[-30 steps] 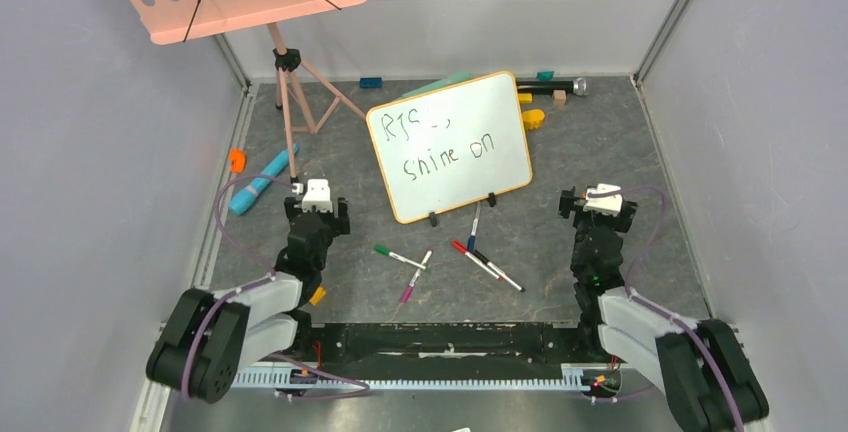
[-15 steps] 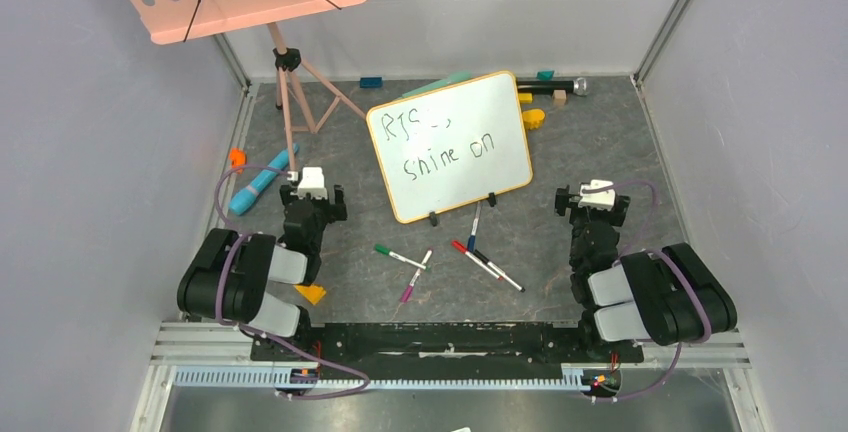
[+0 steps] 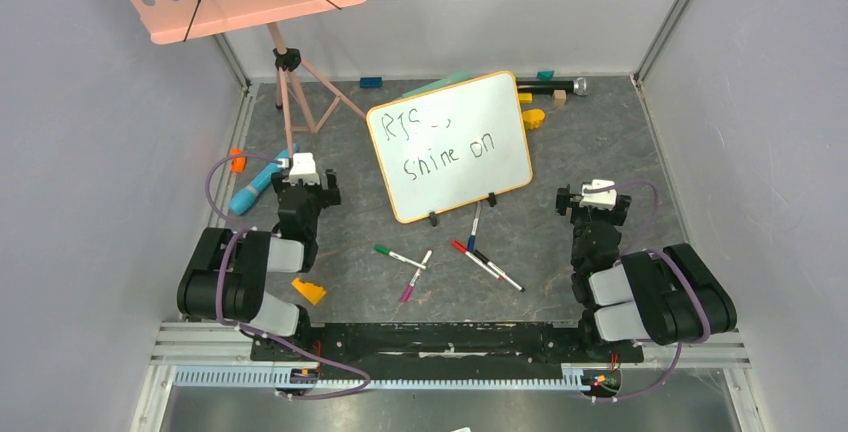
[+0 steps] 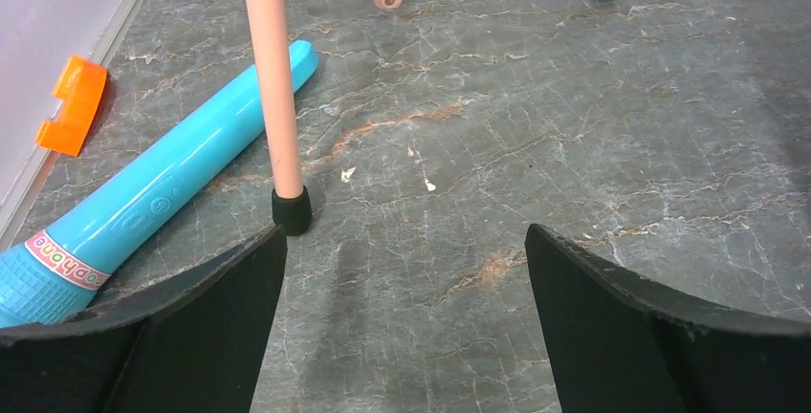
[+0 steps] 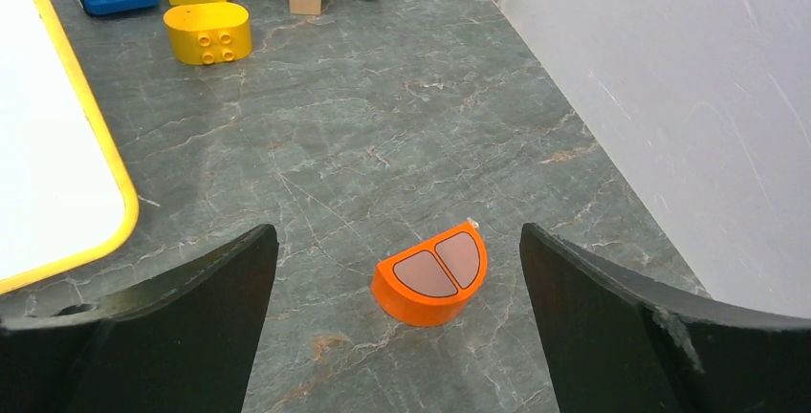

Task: Write a sentence on the whiteboard
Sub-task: Reset both arms

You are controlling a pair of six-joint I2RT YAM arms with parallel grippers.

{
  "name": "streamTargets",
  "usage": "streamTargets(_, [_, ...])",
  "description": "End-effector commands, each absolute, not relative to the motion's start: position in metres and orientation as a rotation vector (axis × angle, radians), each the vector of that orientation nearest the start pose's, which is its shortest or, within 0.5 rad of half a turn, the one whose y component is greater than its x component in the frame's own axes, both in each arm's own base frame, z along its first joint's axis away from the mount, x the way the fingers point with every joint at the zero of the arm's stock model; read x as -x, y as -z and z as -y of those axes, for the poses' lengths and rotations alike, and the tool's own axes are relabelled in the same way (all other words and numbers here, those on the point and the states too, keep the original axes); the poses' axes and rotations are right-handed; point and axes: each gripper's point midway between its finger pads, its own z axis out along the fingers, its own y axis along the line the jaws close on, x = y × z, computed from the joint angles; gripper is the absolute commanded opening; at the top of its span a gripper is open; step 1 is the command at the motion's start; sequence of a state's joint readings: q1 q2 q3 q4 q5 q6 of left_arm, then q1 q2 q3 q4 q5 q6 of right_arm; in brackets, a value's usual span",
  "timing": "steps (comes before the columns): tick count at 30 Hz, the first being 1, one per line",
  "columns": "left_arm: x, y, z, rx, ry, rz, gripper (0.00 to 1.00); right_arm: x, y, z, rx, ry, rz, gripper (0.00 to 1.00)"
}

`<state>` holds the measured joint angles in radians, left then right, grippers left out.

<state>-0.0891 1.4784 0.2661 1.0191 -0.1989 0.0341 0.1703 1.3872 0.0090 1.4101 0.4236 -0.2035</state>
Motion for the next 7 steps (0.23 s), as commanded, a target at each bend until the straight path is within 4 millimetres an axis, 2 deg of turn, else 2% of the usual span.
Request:
streamTargets(1, [-0.379, -0.0893, -0.0012, 0.055, -0.108, -1.733, 1.0, -0.2903, -0.0884, 0.031, -0.033, 0.357, -1.599, 0.98])
streamTargets(7, [-0.3787, -0.0894, -0.0009, 0.077, -0.085, -1.732, 1.0, -0.29, -0.0881, 0.0313, -0.033, 0.359, -1.6, 0.98])
